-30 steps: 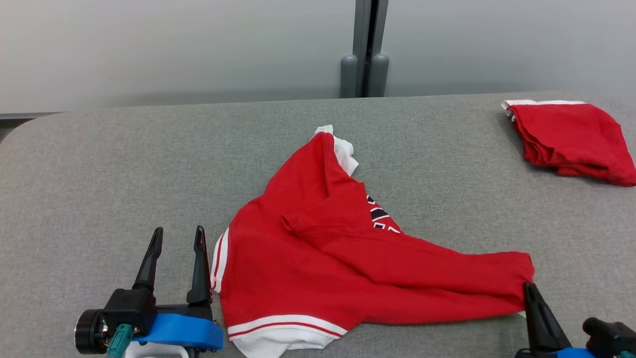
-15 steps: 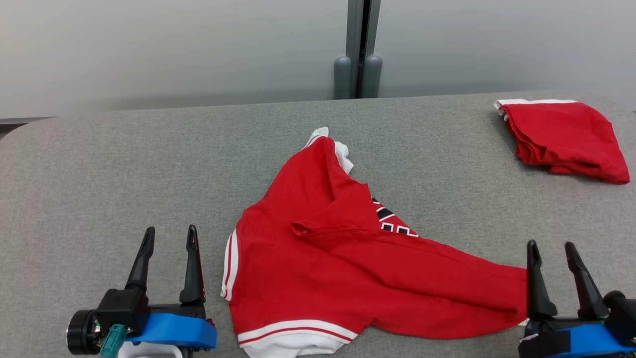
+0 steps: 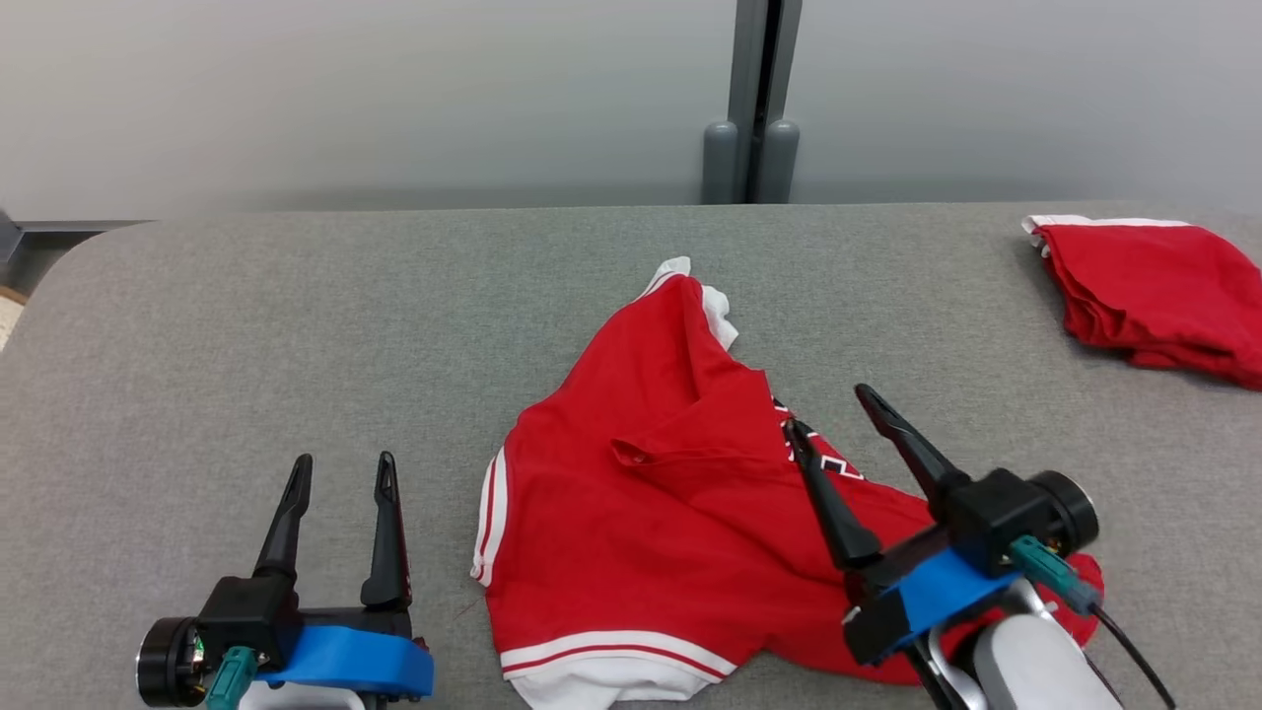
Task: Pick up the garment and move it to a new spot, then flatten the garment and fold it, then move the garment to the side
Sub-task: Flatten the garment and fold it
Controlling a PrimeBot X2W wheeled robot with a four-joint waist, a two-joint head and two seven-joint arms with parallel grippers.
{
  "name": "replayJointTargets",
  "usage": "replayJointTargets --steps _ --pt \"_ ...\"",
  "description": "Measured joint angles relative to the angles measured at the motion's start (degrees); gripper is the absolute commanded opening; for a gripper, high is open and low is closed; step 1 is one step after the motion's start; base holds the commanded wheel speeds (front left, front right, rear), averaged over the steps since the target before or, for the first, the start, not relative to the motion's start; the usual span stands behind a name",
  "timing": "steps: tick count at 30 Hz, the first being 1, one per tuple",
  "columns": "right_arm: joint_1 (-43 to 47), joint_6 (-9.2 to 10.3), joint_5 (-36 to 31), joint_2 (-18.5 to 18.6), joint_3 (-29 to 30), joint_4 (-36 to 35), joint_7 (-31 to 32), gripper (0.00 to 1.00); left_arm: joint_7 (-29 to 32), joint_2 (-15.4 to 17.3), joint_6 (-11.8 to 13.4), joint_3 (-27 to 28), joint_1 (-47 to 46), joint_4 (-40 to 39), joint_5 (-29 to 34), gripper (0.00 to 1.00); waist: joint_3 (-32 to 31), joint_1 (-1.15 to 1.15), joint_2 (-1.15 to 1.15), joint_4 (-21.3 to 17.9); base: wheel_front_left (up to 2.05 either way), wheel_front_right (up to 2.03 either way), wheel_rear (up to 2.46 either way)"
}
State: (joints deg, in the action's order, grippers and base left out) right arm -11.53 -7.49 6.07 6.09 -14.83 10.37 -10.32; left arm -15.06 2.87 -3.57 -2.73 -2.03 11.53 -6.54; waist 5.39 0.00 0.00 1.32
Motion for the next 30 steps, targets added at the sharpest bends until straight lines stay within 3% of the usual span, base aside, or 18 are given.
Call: replayJointTargets --steps 14,30 --pt "-16.03 0.0 2.05 2.85 -14.55 20.73 1.97 1.0 -0.01 0.01 0.04 -2.22 -1.31 0.33 -1.04 1.0 2.38 0.01 0.0 6.9 0.0 0.0 0.0" --pt "-25.57 0.0 2.09 3.31 -21.48 45.46 -0.75 1.0 -0.01 0.02 0.91 -4.86 -3.0 0.65 -2.23 1.0 5.22 0.01 0.0 12.44 0.0 0.0 0.0"
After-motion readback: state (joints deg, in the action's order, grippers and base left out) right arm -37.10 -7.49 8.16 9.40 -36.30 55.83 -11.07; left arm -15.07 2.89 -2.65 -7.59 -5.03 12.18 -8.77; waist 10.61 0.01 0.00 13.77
